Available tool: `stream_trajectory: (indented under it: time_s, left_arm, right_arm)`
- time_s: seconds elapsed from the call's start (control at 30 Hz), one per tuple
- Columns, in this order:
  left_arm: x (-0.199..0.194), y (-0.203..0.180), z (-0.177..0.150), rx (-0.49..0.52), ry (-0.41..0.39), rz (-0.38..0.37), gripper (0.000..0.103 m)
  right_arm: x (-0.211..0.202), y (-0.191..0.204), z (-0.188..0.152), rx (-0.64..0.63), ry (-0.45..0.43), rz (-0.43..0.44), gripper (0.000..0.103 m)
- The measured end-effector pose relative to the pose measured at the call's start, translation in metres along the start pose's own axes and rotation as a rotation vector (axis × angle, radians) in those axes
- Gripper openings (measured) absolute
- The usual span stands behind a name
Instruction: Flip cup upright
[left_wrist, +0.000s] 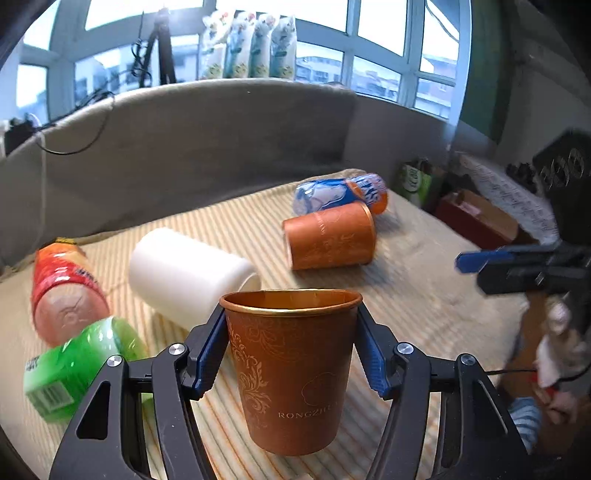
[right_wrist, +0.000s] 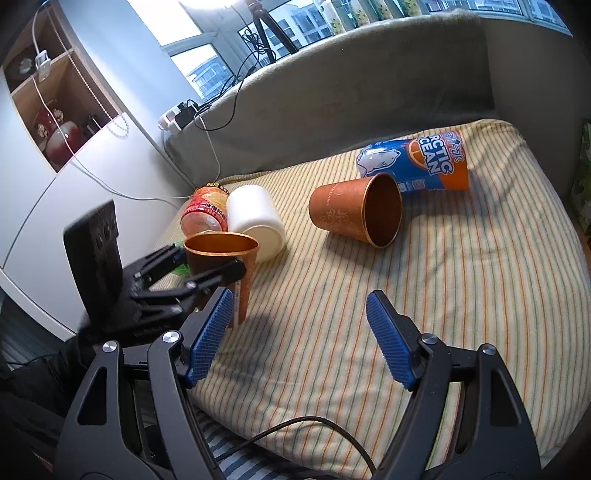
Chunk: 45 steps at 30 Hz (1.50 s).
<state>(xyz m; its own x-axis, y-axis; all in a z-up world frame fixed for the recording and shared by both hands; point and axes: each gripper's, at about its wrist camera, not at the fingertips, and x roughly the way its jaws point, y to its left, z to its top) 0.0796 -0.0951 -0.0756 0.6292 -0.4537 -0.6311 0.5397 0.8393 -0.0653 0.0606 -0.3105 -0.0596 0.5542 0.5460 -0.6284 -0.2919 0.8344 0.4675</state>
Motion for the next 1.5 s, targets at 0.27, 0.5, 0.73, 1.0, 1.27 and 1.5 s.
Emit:
stream_trajectory:
  time_s: [0.27, 0.5, 0.73, 1.0, 1.27, 1.5]
  left_arm:
    - [-0.014, -0.001, -0.016, -0.018, -0.031, 0.016, 0.063]
    - [-0.028, -0.003, -0.023, -0.028, -0.031, 0.022, 0.063]
    - [-0.037, -0.007, -0.030, -0.017, -0.015, 0.021, 0.066]
    - [-0.041, -0.011, -0.032, -0.013, -0.016, 0.017, 0.080]
    - [-0.050, -0.012, -0.036, -0.020, -0.008, 0.034, 0.081]
    - [-0.074, -0.005, -0.037, -0.061, -0.065, 0.067, 0.081]
  right_arm:
    - [-0.007, 0.006, -0.002, -0.004, -0.014, -0.002, 0.078]
    - [-0.010, 0.015, -0.004, -0.015, -0.016, 0.002, 0.078]
    - [-0.015, 0.028, -0.008, -0.042, -0.026, 0.003, 0.078]
    - [-0.020, 0.037, -0.014, -0.055, -0.041, 0.001, 0.078]
    - [-0.020, 0.043, -0.021, -0.068, -0.057, -0.002, 0.078]
    - [-0.021, 0.056, -0.025, -0.122, -0.128, -0.062, 0.087]
